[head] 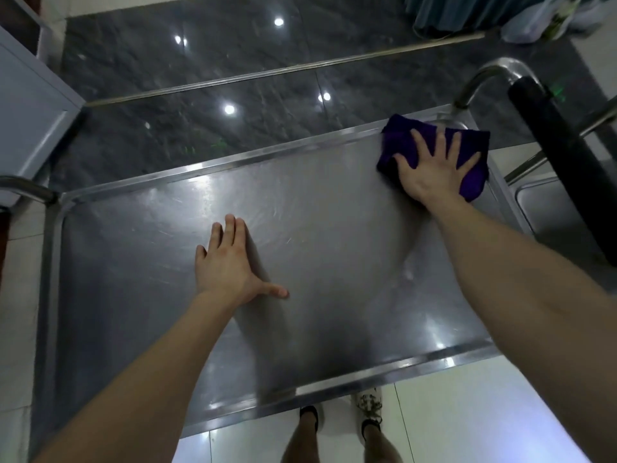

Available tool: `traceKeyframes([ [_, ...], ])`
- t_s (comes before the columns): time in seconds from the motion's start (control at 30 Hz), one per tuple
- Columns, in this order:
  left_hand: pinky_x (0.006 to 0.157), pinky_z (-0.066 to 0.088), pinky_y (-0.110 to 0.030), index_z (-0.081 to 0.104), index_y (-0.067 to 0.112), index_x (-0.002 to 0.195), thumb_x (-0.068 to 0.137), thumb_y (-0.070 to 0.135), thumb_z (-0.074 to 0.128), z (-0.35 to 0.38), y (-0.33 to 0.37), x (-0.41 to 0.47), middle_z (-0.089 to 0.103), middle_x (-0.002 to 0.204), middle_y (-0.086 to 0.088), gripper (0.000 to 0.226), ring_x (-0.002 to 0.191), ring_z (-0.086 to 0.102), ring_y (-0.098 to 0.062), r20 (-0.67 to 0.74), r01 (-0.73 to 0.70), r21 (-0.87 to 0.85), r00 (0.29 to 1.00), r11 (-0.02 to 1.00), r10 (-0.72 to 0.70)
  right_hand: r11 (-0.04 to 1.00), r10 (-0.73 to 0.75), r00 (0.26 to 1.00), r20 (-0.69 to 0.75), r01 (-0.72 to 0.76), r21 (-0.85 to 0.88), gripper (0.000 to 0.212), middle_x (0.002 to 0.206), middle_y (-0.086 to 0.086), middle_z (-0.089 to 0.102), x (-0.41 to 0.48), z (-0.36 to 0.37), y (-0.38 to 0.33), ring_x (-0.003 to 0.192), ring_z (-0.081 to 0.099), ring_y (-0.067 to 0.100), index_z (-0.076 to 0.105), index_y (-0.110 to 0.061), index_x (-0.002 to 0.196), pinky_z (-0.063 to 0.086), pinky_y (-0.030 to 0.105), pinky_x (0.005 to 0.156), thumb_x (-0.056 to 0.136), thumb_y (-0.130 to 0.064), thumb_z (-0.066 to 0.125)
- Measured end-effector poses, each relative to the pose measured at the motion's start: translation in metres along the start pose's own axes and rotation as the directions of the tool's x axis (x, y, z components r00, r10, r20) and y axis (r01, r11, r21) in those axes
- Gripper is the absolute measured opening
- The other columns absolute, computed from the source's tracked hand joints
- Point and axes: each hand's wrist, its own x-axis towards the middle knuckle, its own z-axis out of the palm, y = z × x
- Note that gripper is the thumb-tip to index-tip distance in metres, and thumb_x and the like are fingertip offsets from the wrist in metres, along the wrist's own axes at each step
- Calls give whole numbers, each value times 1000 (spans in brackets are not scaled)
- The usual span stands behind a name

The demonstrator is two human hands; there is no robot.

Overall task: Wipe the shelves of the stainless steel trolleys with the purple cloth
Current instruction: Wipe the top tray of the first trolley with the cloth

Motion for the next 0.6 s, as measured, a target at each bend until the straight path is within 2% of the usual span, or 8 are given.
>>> traceKeyframes([
  [0.07, 132, 21, -61, -15, 20, 170, 26, 112, 60, -1, 1, -1, -17, 181, 0, 188, 168, -10, -29, 0, 3, 4, 1000, 1000, -3, 999, -34, 999, -6, 34, -24, 88, 181, 7, -8, -16, 11, -34, 164, -14, 42, 8, -49, 170, -10, 82, 118, 90, -87, 12],
  [0.13, 132, 21, -61, -14, 19, 171, 26, 111, 62, -4, 0, -2, -16, 181, 0, 188, 168, -10, -29, 6, 2, 3, 1000, 1000, -2, 982, -172, 985, 17, 173, -72, 83, 180, 10, -11, -45, 28, -80, 163, -16, 46, 7, -50, 169, -11, 84, 116, 94, -84, 14],
  [0.23, 132, 22, -60, -13, 19, 171, 27, 109, 66, -7, 0, -4, -16, 181, 0, 188, 168, -9, -29, 27, 6, 3, 1000, 1000, -6, 884, -451, 890, 63, 456, -106, 80, 180, 11, -12, -104, 59, -138, 162, -19, 47, 8, -52, 168, -15, 82, 115, 96, -83, 16],
  [0.33, 132, 21, -59, -14, 19, 171, 30, 107, 70, -8, 0, -6, -17, 181, 0, 186, 168, -10, -29, 28, 11, 8, 1000, 1000, -11, 813, -567, 821, 67, 571, -111, 75, 181, 8, -8, -128, 68, -145, 164, -17, 42, 12, -52, 168, -12, 77, 119, 99, -79, 18],
  [0.43, 133, 19, -58, -15, 19, 171, 29, 108, 68, -8, 1, -6, -18, 181, 1, 187, 168, -11, -27, 29, 10, 5, 1000, 1000, -10, 850, -520, 854, 22, 520, -80, 71, 182, 0, -2, -113, 58, -102, 166, -11, 34, 16, -52, 168, -10, 70, 126, 101, -75, 22],
  [0.53, 133, 20, -58, -13, 19, 171, 24, 111, 64, -8, 2, -7, -15, 181, 1, 190, 168, -8, -27, 22, 12, -6, 1000, 1000, -11, 948, -317, 947, -51, 314, -53, 71, 182, -3, 5, -95, 41, -25, 167, -4, 32, 21, -52, 167, -7, 69, 128, 100, -73, 28],
  [0.6, 133, 21, -58, -11, 20, 171, 22, 112, 63, -7, 2, -8, -14, 181, 1, 190, 168, -7, -28, 16, 9, -18, 1000, 1000, -9, 982, -187, 980, -62, 185, -42, 73, 182, -3, 5, -84, 26, 33, 167, -5, 31, 20, -52, 167, -6, 69, 128, 98, -76, 24],
])
